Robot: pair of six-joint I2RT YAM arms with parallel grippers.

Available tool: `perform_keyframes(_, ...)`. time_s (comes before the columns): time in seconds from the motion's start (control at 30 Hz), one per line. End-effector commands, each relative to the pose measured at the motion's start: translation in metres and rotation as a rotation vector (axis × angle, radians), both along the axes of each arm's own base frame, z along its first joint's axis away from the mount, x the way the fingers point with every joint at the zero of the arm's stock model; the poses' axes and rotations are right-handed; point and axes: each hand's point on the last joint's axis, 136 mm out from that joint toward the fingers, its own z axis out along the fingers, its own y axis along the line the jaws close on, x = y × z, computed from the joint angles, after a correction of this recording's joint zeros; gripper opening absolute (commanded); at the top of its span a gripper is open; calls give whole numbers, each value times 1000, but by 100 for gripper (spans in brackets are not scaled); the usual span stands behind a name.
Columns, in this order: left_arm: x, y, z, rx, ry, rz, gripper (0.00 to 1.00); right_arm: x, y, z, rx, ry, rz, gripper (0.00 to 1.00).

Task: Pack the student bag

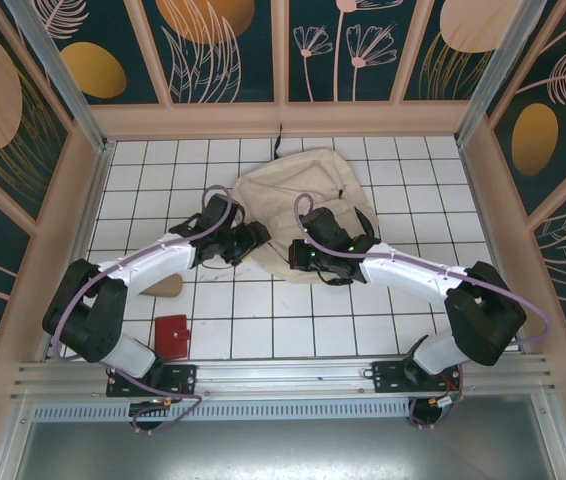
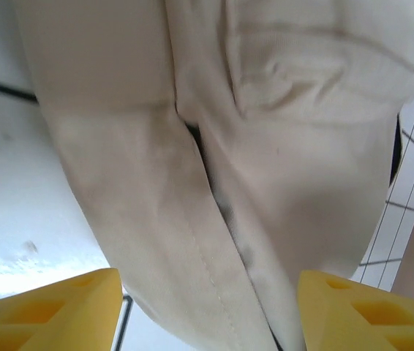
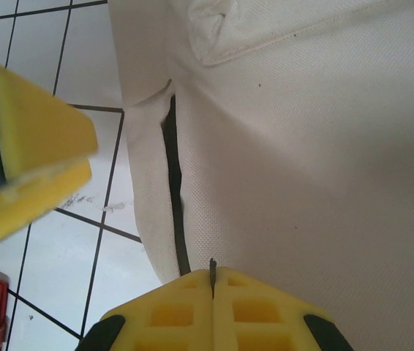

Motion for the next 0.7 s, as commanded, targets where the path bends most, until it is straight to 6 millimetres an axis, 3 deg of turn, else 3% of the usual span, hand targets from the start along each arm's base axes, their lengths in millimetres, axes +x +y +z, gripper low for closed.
perform_keyframes(0.0, -13, -17, -9, -39, 74, 0, 64, -3, -5, 2, 21, -8, -14, 0)
perform_keyframes(0.2, -10, -39, -15, -53, 86, -35, 60, -5, -15, -1, 3, -6, -47, 0)
perform_keyframes(0.4, -7, -43, -26, -43, 94, -40, 55, -9, -14, -6, 0, 11, -29, 0)
perform_keyframes(0.5, -7, -44, -31, -33, 101, -53, 45, -16, -11, -9, -2, 31, -2, 0)
perform_keyframes(0.6, -6, -44, -31, -33, 98, -54, 27, -23, -11, -8, -13, 43, 14, 0)
perform_keyframes(0.67, -7, -41, -43, -2, 115, -47, 15, -27, -17, -6, -37, 46, 3, 0)
